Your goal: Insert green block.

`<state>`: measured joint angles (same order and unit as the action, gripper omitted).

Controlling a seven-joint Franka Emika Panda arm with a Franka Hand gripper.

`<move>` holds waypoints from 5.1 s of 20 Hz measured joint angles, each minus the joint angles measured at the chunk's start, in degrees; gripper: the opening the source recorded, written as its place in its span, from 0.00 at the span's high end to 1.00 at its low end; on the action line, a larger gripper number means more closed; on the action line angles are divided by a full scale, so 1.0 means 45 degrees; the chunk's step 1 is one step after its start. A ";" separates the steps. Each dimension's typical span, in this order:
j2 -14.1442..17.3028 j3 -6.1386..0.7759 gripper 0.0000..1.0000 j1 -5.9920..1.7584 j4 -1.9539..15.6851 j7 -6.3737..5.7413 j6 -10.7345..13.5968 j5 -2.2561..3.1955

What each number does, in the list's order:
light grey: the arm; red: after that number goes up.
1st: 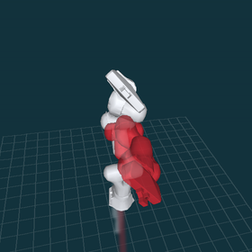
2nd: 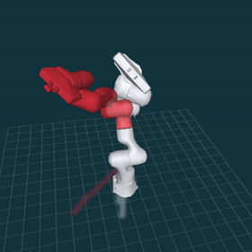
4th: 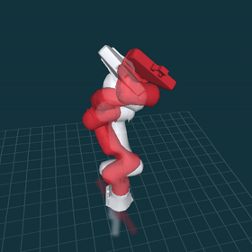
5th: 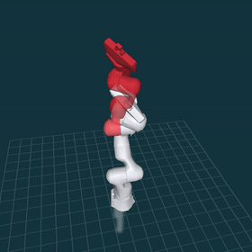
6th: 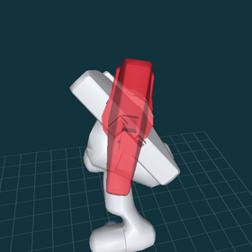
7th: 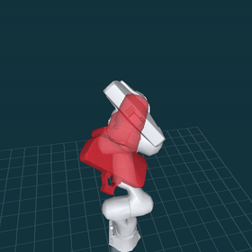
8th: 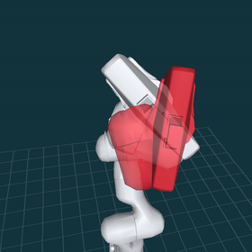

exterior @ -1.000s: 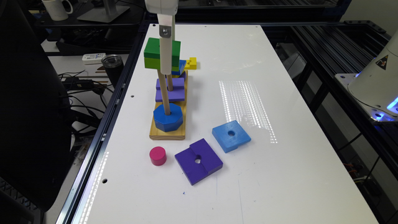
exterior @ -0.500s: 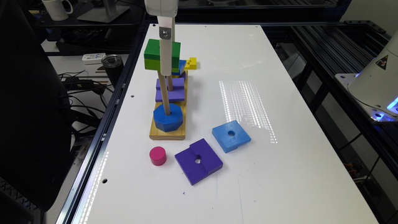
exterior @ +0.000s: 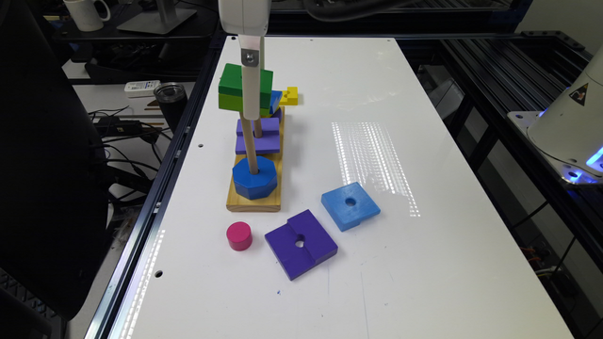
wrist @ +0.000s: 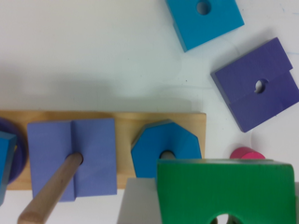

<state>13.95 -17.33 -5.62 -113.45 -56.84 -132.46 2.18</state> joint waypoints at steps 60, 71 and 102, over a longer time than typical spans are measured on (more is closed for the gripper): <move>0.0891 0.0010 1.00 -0.0028 0.0832 -0.0002 -0.0174 0.0245; 0.0927 0.0000 1.00 -0.0026 0.0833 -0.0008 -0.0192 0.0297; 0.0926 -0.0033 1.00 0.0017 0.0815 -0.0045 -0.0074 0.0323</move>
<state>18.12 -17.47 -5.54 -109.78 -57.04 -132.80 3.64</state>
